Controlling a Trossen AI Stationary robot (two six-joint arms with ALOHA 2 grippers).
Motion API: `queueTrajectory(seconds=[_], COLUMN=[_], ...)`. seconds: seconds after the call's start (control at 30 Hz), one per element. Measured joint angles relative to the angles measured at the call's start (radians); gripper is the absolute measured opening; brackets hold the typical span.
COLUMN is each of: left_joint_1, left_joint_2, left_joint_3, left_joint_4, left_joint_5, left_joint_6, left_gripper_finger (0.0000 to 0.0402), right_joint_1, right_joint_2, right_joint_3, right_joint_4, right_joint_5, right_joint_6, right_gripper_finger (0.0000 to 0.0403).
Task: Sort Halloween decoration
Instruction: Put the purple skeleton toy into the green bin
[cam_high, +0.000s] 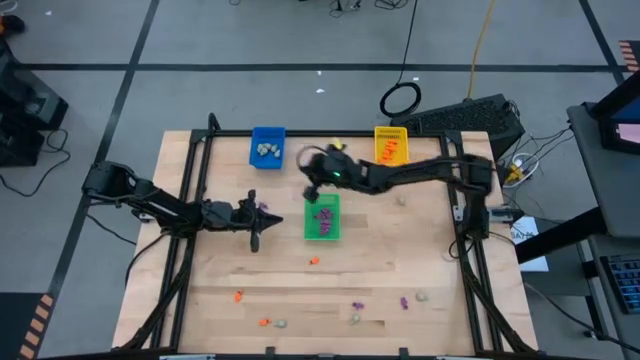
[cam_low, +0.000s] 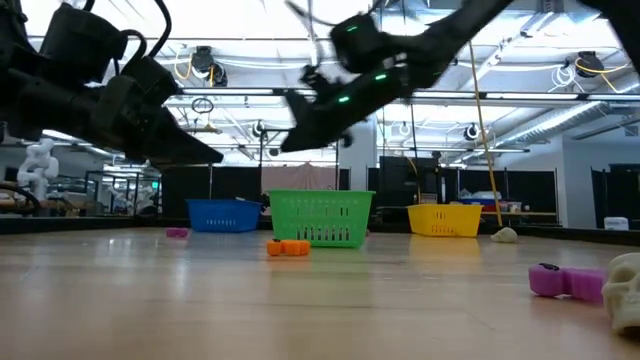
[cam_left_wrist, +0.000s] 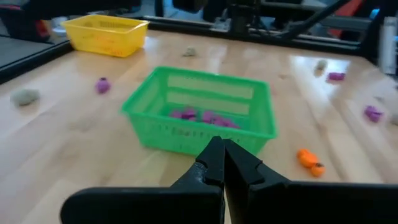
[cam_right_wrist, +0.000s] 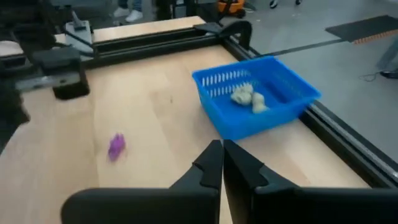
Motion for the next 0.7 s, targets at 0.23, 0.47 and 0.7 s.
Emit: queueTrajectory(seconds=[0.23,0.47,0.7], left_joint_1=[0.0,0.0,-0.054], left_joint_2=[-0.001,0.0,-0.001], left_joint_3=[0.062,0.193,0.375], left_joint_4=[-0.049,-0.353,-0.82], left_joint_5=[0.112,0.151,0.187], left_joint_6=[0.029,0.048,0.071], left_gripper_finger=[0.0,0.0,0.0], right_joint_1=[0.102,0.193,0.255], right_joint_2=[-0.279,-0.511,-0.64], right_joint_3=[-0.318,-0.574,-0.72], right_joint_4=[0.007,0.011,0.059], right_joint_5=[0.108,0.105,0.105], right_joint_6=[0.005,0.042,0.038], right_gripper_finger=[0.0,0.0,0.0])
